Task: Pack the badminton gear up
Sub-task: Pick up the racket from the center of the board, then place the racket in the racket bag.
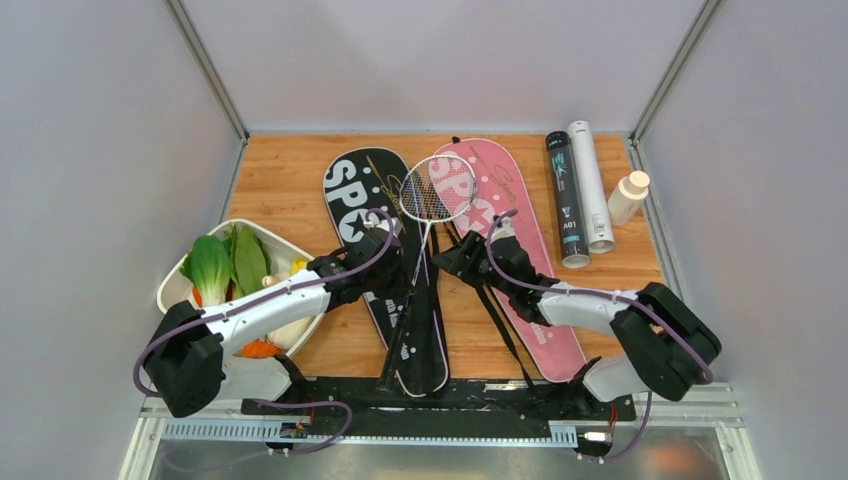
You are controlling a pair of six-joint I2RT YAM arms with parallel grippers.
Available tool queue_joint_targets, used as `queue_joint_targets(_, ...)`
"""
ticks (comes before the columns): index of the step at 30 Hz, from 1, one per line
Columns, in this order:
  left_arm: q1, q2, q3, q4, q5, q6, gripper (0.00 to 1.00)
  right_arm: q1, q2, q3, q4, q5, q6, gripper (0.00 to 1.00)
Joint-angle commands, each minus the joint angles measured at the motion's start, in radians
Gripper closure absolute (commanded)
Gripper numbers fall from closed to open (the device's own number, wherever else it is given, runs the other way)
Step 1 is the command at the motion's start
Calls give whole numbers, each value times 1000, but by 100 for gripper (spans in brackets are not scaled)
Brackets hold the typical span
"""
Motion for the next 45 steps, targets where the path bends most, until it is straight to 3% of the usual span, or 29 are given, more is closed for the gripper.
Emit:
queue_joint_targets(1,-29,-29,-23,164,-4,-59,100,4,100,-7,265,-183,88,39)
queue_joint_targets(6,-46,1,-28,197,7,-63,100,8,215,8,363,-245,103,41)
queue_joint_targets(8,-56,4,-41,220,29,-72,100,9,244,28,367,-262,95,47)
queue_joint_targets(10,-69,2,-48,240,34,-78,100,9,262,42,374,-277,89,63)
queue_joint_targets(12,-77,-1,-42,227,25,-78,95,8,257,30,393,-282,92,85)
queue_joint_targets(14,-80,-10,-22,181,4,-69,82,4,231,11,394,-283,88,100)
queue_joint_targets(17,-81,-26,26,62,-49,-35,61,-27,167,-22,370,-338,78,100)
queue_joint_targets(23,-81,-10,148,-120,-177,19,37,-127,-53,-71,135,-440,-22,100)
queue_joint_targets(27,-96,68,219,-176,-225,16,33,-146,-265,-61,-181,-385,-105,100)
queue_joint_targets(31,-157,154,282,-208,-314,-16,31,-179,-479,-118,-339,-284,-78,100)
queue_joint_targets(37,-269,311,401,-290,-398,-83,29,-281,-715,-191,-454,-212,-54,100)
queue_joint_targets(45,-334,461,432,-325,-463,-152,28,-341,-756,-201,-486,-237,-90,100)
